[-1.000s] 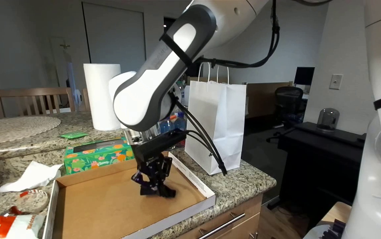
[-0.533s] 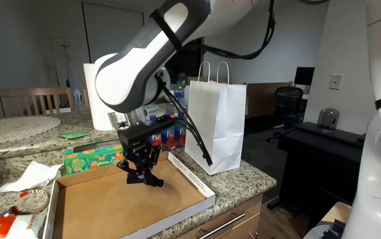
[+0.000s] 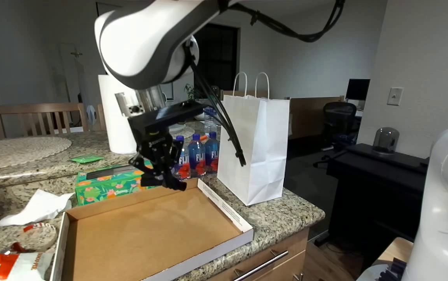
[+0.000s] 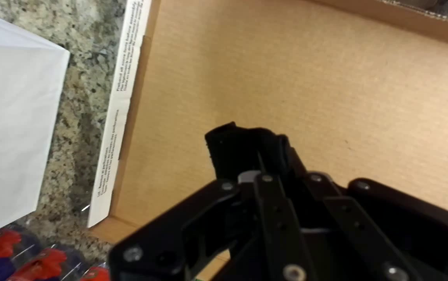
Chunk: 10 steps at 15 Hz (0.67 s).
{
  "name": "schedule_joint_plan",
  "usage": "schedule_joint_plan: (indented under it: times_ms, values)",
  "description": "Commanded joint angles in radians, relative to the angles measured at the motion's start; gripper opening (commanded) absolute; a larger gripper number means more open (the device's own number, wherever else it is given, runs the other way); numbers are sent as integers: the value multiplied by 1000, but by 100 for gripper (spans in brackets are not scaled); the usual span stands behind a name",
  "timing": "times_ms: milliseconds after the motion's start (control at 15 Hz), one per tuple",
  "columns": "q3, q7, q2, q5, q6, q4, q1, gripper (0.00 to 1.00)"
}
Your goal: Remove all the objects from the tray and put them in the carrier bag
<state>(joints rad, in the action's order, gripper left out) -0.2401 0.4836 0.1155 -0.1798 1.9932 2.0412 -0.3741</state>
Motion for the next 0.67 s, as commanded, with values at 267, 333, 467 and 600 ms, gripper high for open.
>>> schedule_joint_plan:
  times_ms: [267,333,467,600]
  values:
    - [-71,-5,-174,-140,-288,-86,4,8]
    - [-78,11,-205,-167,-306,-90,8,8]
    - [-84,26,-260,-196,-331,-109,23,8]
    - [-72,22,-311,-184,-349,-135,51,8]
